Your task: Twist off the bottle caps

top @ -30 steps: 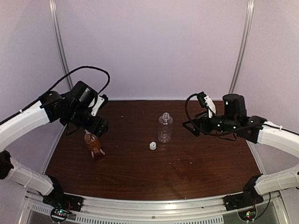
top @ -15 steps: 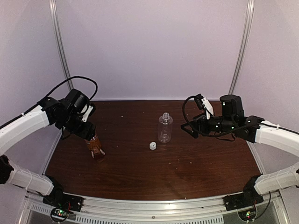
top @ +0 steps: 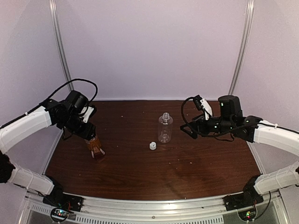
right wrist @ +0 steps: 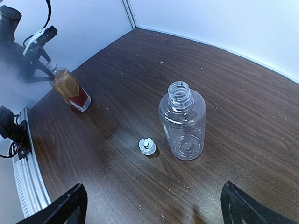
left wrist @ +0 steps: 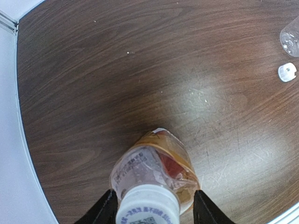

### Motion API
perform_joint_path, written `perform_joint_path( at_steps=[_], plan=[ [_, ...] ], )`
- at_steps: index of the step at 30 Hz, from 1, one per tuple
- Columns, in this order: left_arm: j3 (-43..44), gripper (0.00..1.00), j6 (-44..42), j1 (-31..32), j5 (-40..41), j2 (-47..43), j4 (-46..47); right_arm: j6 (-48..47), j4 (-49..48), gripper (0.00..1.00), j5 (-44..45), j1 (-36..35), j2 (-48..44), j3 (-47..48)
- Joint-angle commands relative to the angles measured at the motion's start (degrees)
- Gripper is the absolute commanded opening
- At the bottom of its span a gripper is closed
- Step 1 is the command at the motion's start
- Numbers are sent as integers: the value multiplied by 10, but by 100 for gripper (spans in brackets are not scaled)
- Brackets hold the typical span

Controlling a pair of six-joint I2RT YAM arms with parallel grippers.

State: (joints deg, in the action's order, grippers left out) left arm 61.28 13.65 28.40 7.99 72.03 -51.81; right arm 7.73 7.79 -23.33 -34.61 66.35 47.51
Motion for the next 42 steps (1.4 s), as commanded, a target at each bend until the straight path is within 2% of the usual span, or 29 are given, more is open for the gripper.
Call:
perform_joint_path(
  at_steps=[1,8,15,20,25,35,42],
  plan=[
    [2,57,-15,-11,-31,2,35,1,-14,100,-6,3,6,3],
    [2,49,-27,-22,-35,8,42,3,-11,100,-6,3,12,4],
    [11,32,-34,-23,-48,8,46,16,-14,100,1,3,18,3],
    [20,19,-48,-23,-90,10,48,22,-20,100,4,3,18,4],
    [41,11,-61,-22,-199,1,51,20,-22,100,0,1,12,9],
    [114,9,-82,24,-353,-10,48,11,-33,100,-76,-19,31,48],
    [184,8,-90,68,-434,29,63,-38,-19,100,-103,-89,65,95]
  ],
)
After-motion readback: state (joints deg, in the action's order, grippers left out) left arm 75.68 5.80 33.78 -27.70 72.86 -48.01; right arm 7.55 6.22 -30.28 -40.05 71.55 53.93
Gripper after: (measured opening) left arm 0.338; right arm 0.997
